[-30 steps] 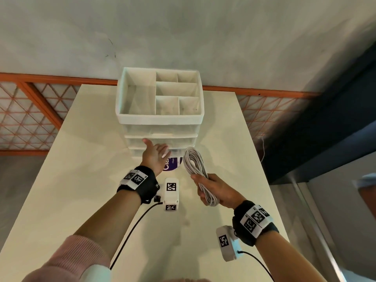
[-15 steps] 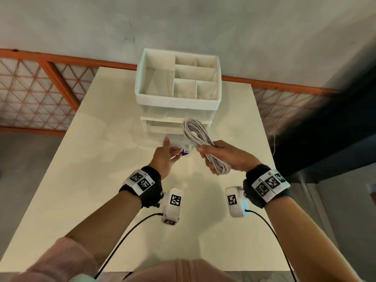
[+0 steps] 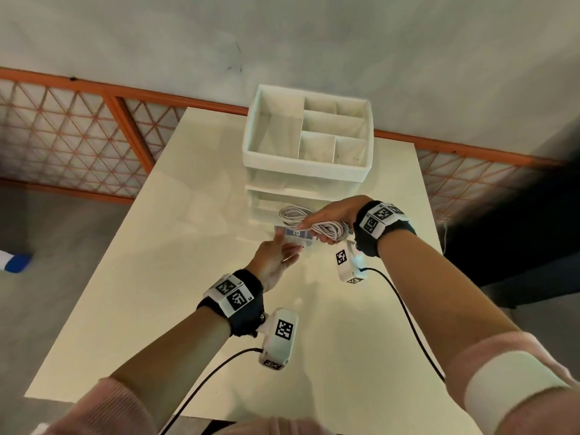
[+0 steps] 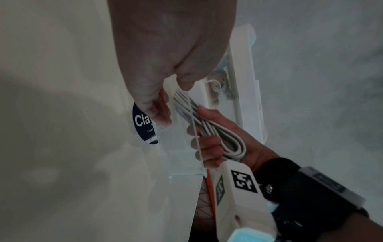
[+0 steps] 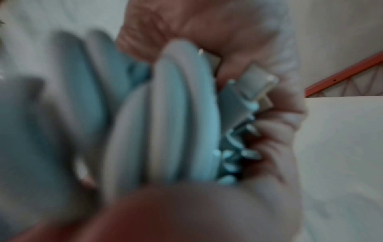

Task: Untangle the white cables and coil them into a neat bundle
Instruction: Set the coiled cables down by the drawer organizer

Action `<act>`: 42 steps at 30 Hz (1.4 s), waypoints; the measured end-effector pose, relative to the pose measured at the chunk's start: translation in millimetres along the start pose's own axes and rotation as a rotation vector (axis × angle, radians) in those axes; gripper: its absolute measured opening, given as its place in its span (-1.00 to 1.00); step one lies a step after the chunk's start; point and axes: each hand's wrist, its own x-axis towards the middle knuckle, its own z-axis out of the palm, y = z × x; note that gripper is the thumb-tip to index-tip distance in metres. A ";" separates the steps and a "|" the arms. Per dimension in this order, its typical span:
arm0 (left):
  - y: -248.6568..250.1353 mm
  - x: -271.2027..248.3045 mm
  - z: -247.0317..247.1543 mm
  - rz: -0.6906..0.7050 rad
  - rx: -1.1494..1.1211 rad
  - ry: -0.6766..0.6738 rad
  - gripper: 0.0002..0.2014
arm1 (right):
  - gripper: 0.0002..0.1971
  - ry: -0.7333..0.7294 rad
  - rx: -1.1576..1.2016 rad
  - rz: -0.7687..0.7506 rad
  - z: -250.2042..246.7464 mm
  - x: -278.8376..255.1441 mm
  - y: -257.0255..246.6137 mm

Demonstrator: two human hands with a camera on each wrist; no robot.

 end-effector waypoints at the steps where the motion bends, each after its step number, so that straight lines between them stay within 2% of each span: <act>1: 0.8 -0.2 -0.9 -0.004 -0.002 -0.002 -0.60 | -0.72 0.017 0.034 0.003 -1.2 2.9 0.6; 4: 0.6 0.3 -0.2 -0.008 -0.005 -0.006 -0.61 | -0.66 0.083 0.052 0.024 -1.6 10.5 0.0; 7: 0.2 0.8 1.0 -0.013 -0.009 0.002 -0.60 | -0.50 0.148 -0.071 0.016 0.0 24.1 -0.9; 10: 0.0 1.6 0.4 -0.025 -0.013 0.009 -0.63 | -0.51 0.200 -0.144 -0.024 7.9 26.7 -4.4; 13: 0.7 1.9 -1.1 -0.037 -0.013 -0.002 -0.62 | -0.56 0.313 -0.162 -0.079 14.4 29.5 -1.5; 15: 0.3 2.2 -2.2 -0.047 -0.026 0.004 -0.62 | -0.46 0.354 -0.232 -0.091 18.9 31.7 0.7; 18: -1.2 1.7 -3.5 -0.060 -0.039 0.009 -0.61 | -0.44 0.382 -0.385 -0.036 24.6 34.2 1.5; 21: -1.4 0.9 -3.4 -0.055 -0.035 0.002 -0.64 | -0.28 0.434 -0.571 0.035 28.4 32.0 -1.7; 27: 0.8 -0.7 -2.7 -0.046 -0.035 0.004 -0.65 | -0.12 0.521 -0.828 0.187 35.5 45.1 -4.9; 29: 1.5 -0.5 -2.1 -0.041 -0.044 0.012 -0.65 | -0.15 0.543 -0.919 0.141 36.1 44.5 -2.2; 31: 2.6 0.2 -1.8 -0.037 -0.065 0.022 -0.65 | -0.31 0.577 -0.990 0.039 36.5 41.1 2.5; 33: 2.8 1.6 -0.8 -0.034 -0.094 0.031 -0.66 | -0.36 0.600 -0.994 -0.012 36.0 35.2 4.2; 36: 2.5 2.5 0.0 -0.023 -0.151 0.033 -0.65 | -0.29 0.618 -0.932 0.006 35.9 32.2 1.3; 40: 0.8 2.9 -1.9 -0.010 -0.192 0.007 -0.63 | -0.23 0.681 -0.889 -0.057 36.6 11.7 0.5; 42: -0.2 4.4 -3.5 -0.007 -0.194 -0.016 -0.63 | -0.29 0.740 -0.716 -0.134 36.5 -4.4 12.1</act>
